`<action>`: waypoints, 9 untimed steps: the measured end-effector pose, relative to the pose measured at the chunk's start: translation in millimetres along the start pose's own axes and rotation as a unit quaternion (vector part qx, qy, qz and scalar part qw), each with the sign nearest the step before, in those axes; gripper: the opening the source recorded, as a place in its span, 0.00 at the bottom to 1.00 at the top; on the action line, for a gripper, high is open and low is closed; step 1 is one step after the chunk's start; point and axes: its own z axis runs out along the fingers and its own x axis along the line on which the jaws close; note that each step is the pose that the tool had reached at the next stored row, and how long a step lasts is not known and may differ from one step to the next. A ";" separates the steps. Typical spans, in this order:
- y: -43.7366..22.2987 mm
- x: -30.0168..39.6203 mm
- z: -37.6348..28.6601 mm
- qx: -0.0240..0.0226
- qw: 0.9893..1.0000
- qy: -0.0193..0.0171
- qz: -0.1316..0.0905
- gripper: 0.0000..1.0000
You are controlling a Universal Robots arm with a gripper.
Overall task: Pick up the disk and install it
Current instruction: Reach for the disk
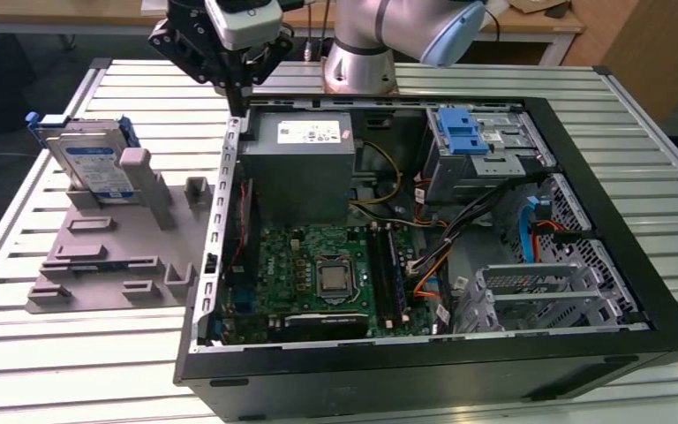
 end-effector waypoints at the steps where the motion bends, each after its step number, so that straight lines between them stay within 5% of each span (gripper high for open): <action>1: 0.0 0.3 0.0 0.000 1.000 0.000 0.000 0.11; 9: -0.1 2.9 0.2 0.000 1.000 0.000 0.000 0.11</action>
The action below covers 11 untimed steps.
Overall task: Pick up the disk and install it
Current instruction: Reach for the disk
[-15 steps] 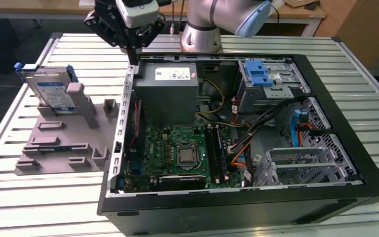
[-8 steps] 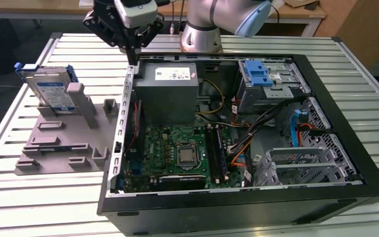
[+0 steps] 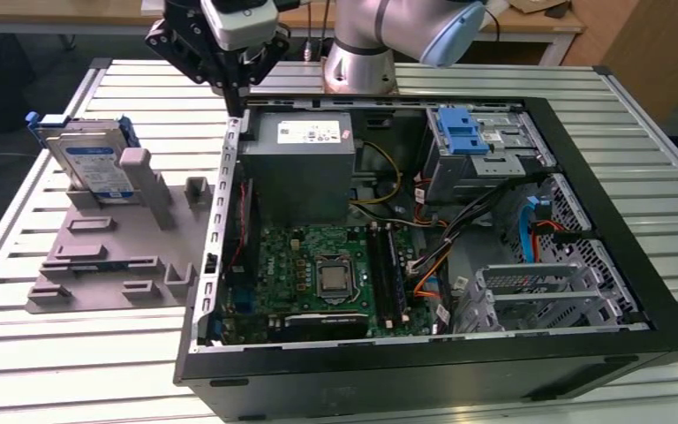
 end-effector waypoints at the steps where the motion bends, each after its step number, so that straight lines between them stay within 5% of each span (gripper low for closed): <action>1: 0.1 0.5 0.1 0.000 1.000 0.000 0.000 0.11; 11: 0.5 6.2 0.3 0.000 1.000 0.000 0.000 0.11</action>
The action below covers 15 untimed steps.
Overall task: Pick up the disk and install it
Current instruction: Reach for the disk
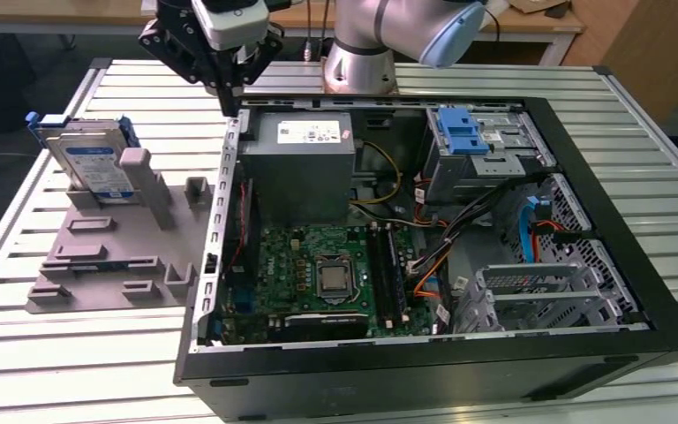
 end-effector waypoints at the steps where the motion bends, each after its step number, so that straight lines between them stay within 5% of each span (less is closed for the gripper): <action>1: 0.0 0.5 0.0 0.000 1.000 0.000 0.000 0.11; 15: 2.0 15.1 0.4 0.000 1.000 0.000 0.000 0.11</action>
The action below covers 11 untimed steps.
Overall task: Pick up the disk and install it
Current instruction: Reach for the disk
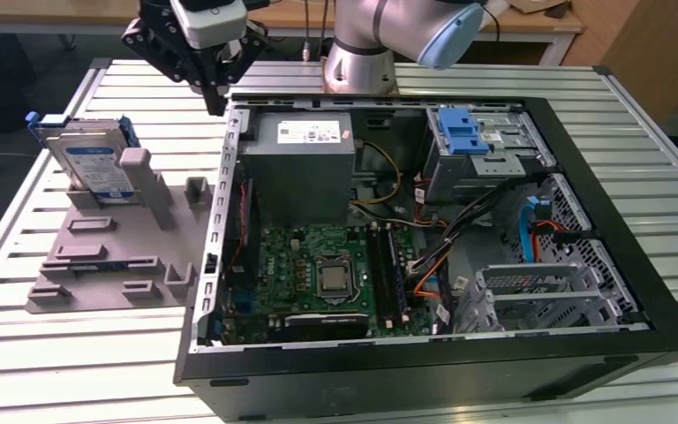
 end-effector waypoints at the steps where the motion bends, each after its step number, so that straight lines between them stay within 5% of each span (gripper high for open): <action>1: 0.0 1.5 0.2 0.000 1.000 0.000 0.000 0.11; 11: -0.1 3.7 0.2 0.000 1.000 0.000 0.000 0.11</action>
